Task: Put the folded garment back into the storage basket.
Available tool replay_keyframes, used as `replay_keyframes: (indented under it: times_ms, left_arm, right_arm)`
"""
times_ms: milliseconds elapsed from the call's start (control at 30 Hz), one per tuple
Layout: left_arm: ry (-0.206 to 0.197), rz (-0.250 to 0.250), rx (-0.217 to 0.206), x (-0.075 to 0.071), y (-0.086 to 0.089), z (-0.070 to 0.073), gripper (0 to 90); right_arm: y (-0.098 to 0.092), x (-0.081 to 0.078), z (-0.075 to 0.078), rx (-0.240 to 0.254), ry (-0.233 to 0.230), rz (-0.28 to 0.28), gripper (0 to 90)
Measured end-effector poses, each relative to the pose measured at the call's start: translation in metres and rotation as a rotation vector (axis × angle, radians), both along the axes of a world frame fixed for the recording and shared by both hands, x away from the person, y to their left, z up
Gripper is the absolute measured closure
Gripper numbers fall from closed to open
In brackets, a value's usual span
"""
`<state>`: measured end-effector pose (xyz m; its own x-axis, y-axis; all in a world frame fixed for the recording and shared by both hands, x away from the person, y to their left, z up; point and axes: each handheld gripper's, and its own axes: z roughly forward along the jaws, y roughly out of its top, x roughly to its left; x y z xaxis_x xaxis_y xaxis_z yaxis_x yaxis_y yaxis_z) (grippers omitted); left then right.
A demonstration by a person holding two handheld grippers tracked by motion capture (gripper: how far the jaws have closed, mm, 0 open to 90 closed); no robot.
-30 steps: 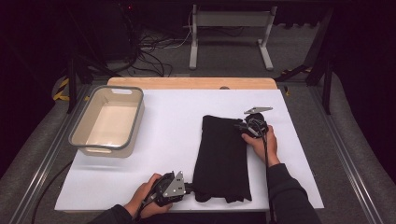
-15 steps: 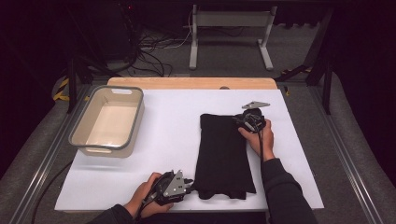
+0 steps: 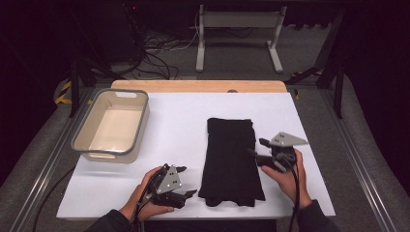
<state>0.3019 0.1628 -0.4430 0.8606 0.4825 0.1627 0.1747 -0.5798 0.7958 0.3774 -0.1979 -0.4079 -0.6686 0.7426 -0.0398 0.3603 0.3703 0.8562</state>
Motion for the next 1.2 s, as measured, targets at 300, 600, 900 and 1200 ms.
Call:
replay_keyframes:
  times_ms: [300, 600, 900, 1200]
  left_arm:
    - [0.016, 0.046, -0.051, 0.042, -0.017, 0.008, 18.3]
    - [0.096, 0.148, -0.056, 0.123, -0.056, 0.006, 14.7]
    - [0.265, 0.218, -0.082, 0.173, -0.078, -0.011, 9.8]
    - [0.327, 0.246, -0.027, 0.187, -0.095, -0.014, 15.5]
  right_arm:
    - [0.01, -0.081, -0.019, -0.046, 0.033, 0.133, 24.3]
    - [0.042, -0.102, -0.045, -0.211, 0.085, 0.249, 17.8]
    - [0.035, -0.091, -0.054, -0.24, 0.096, 0.196, 15.2]
    - [0.024, -0.075, -0.053, -0.19, 0.147, 0.152, 25.9]
